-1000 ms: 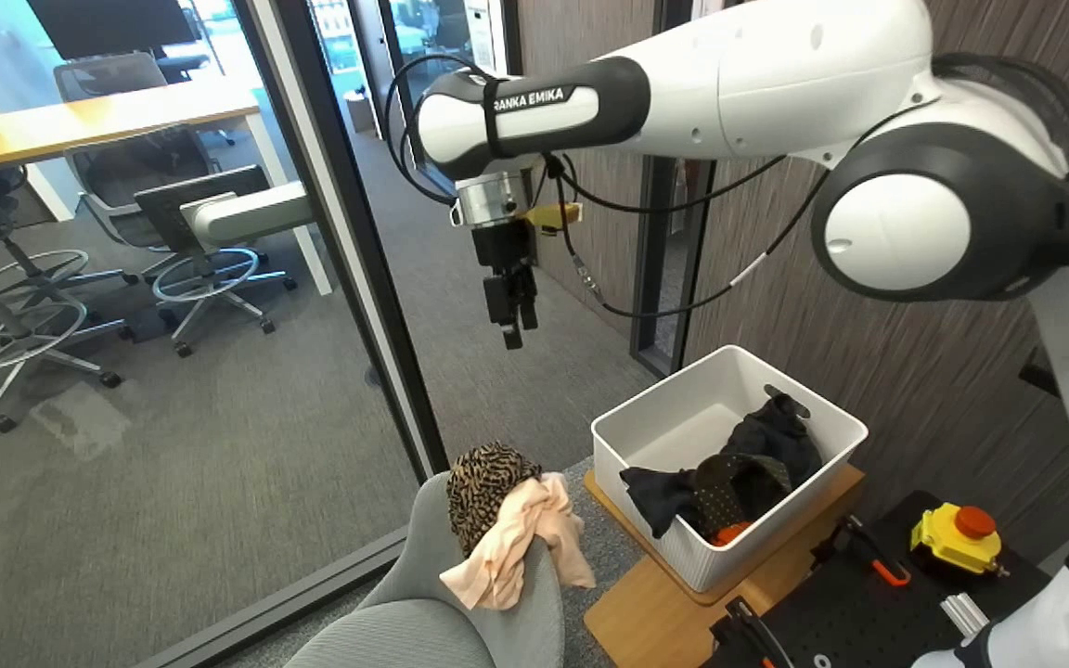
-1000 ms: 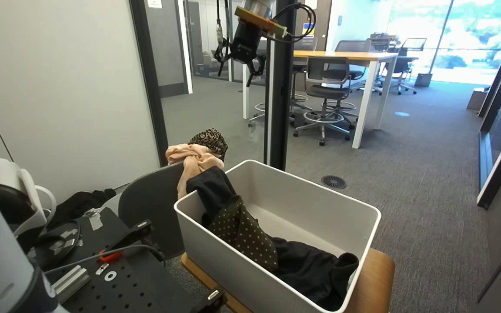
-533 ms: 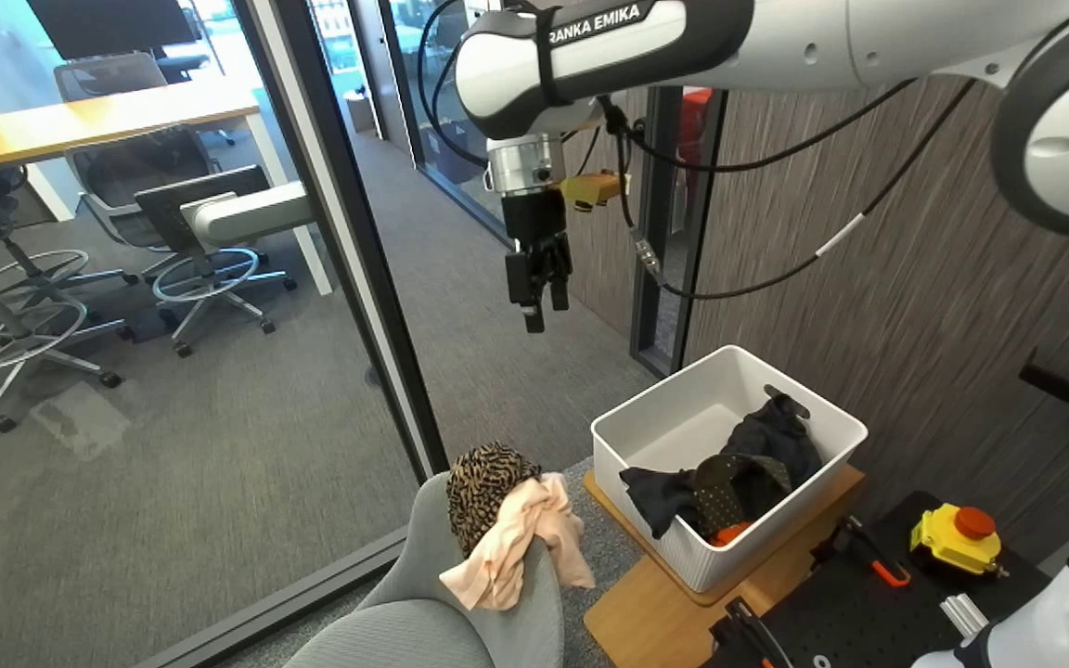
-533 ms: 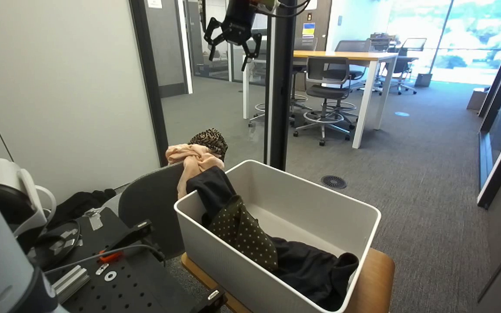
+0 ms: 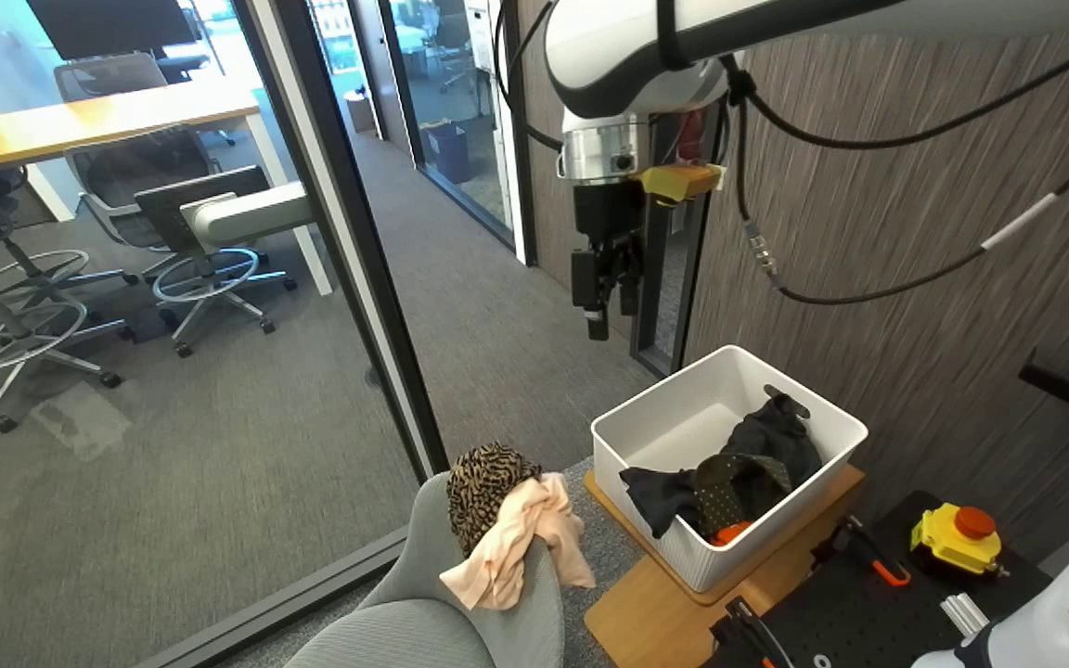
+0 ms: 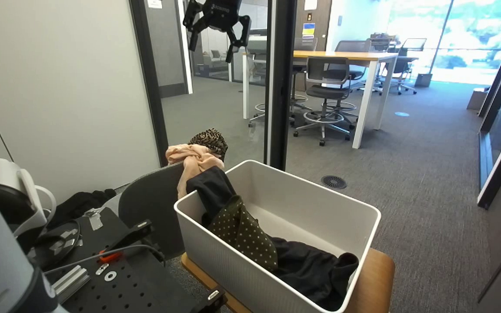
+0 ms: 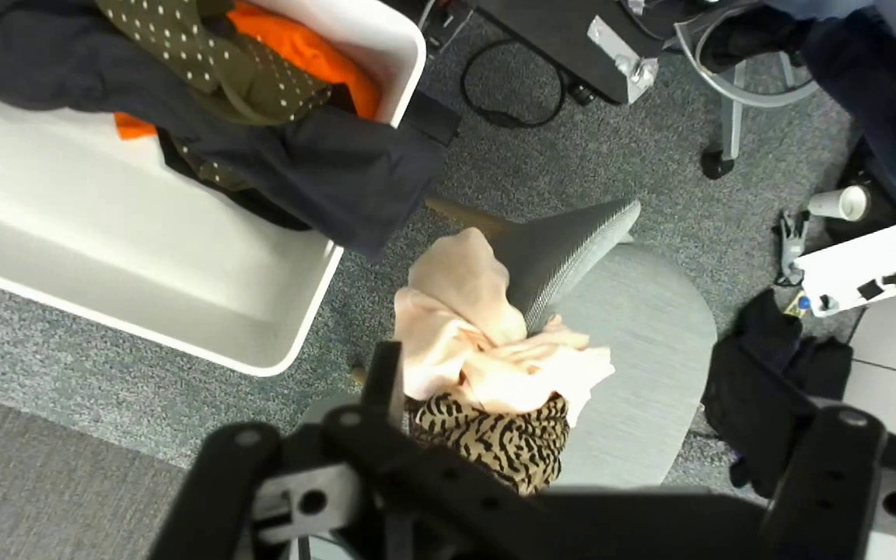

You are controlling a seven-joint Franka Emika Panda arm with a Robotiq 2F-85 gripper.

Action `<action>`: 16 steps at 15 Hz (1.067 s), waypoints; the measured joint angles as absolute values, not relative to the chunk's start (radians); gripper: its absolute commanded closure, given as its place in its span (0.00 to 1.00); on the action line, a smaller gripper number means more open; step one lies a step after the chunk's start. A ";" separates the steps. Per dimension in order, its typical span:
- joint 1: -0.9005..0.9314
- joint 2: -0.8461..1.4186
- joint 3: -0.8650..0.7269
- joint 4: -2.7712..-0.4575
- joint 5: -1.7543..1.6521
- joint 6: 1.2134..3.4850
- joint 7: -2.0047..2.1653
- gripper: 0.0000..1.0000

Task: Pick a cloth in the box and put it on the back rest of the chair

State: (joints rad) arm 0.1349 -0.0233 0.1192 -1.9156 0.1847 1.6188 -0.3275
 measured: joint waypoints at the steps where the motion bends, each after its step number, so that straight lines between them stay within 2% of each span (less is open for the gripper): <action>1: 0.130 -0.072 0.115 -1.969 0.186 1.621 -0.320 0.00; 10: 0.109 -0.555 0.076 -2.463 0.129 1.722 -0.207 0.00; 16: 0.058 -0.744 0.011 -2.629 0.089 1.831 -0.184 0.00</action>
State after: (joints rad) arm 0.0584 -0.7442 0.0105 -2.6286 0.0894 1.8310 -0.1844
